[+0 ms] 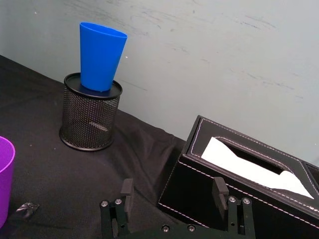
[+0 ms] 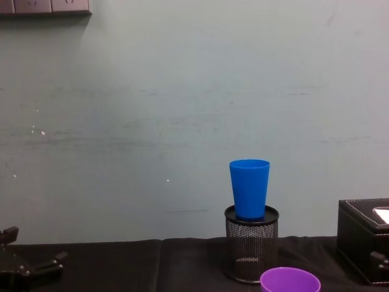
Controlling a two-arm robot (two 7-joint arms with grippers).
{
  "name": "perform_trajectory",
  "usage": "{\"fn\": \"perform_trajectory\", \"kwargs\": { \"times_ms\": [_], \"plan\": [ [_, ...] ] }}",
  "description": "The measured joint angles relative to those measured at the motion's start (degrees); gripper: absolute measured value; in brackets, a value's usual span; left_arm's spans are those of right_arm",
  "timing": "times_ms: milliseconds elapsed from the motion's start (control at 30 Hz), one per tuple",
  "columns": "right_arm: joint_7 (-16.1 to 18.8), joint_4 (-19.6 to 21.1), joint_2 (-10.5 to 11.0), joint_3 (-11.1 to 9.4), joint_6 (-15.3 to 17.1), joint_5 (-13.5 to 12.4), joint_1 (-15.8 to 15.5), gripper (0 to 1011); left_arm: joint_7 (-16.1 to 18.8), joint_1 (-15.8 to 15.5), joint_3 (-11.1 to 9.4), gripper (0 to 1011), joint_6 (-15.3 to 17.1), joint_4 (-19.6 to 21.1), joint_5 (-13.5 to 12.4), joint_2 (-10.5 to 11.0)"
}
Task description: Pick up one cup with a gripper and tap it against the other cup.
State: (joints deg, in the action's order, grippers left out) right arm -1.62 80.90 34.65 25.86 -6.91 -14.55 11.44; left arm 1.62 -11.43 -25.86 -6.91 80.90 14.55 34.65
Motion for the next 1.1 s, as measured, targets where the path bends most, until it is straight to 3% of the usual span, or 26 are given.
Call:
{"fn": "perform_trajectory", "kwargs": {
  "times_ms": [467,633,733,867,1100],
  "plan": [
    [0.00,0.00,0.00,-0.01,0.00,0.00,0.00,1002,0.00,0.00,0.00,1000,0.00,0.00,0.00,0.00],
    [0.61,0.42,0.05,-0.98,-1.39,0.42,-0.33,1002,0.00,0.00,0.00,1000,0.00,0.00,0.00,0.00],
    [2.04,1.75,0.66,-2.06,-2.07,-0.54,-1.46,1002,0.00,0.00,0.00,1000,0.00,0.00,0.00,0.00],
    [5.86,4.11,2.00,-3.73,-1.95,-3.98,-3.79,1002,0.00,0.00,0.00,1000,0.00,0.00,0.00,0.00],
    [12.91,7.33,4.48,-4.69,-3.08,-8.04,-8.54,1002,0.00,0.00,0.00,1000,0.00,0.00,0.00,0.00]
  ]
}}
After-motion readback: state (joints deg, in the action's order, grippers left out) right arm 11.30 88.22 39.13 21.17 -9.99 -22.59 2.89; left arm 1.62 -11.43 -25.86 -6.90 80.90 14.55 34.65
